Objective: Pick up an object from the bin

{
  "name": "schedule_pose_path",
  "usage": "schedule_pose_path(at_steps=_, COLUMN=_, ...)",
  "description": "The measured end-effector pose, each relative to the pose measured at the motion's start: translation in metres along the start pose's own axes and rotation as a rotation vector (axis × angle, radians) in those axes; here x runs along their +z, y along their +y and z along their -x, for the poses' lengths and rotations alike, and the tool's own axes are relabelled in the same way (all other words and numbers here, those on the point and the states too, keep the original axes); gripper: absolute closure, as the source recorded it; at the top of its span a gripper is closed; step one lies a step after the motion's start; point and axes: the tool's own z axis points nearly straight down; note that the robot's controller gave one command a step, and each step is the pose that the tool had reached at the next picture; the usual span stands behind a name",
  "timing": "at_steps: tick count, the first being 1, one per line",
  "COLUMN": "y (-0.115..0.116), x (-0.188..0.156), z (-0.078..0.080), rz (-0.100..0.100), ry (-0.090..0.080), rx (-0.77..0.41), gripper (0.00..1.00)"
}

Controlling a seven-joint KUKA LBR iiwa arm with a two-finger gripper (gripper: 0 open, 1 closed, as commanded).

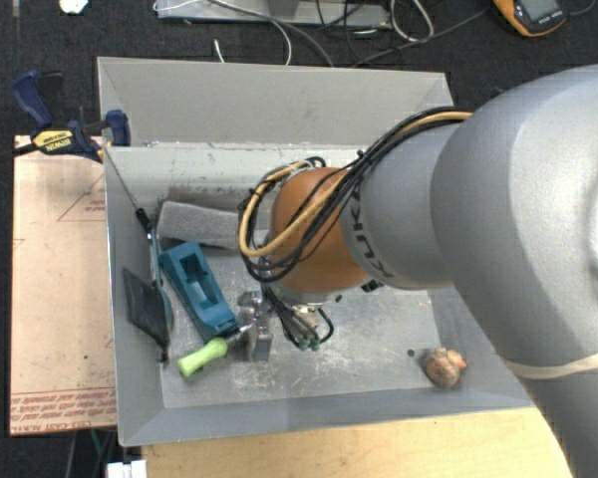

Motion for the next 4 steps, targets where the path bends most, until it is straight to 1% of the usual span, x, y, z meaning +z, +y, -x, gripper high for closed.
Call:
schedule_pose_path(at_steps=1, y=0.003, x=0.000, z=0.002, rz=-0.001, ry=0.004, rx=-0.008, gripper=1.00)
schedule_pose_path(at_steps=2, y=0.010, x=0.000, z=-0.002, rz=-0.001, ry=-0.005, rx=-0.015, gripper=1.00)
schedule_pose_path(at_steps=3, y=0.013, x=0.000, z=-0.001, rz=-0.002, ry=-0.005, rx=-0.059, gripper=1.00)
schedule_pose_path(at_steps=4, y=0.021, x=-0.006, z=-0.007, rz=-0.002, ry=-0.003, rx=-0.025, gripper=1.00)
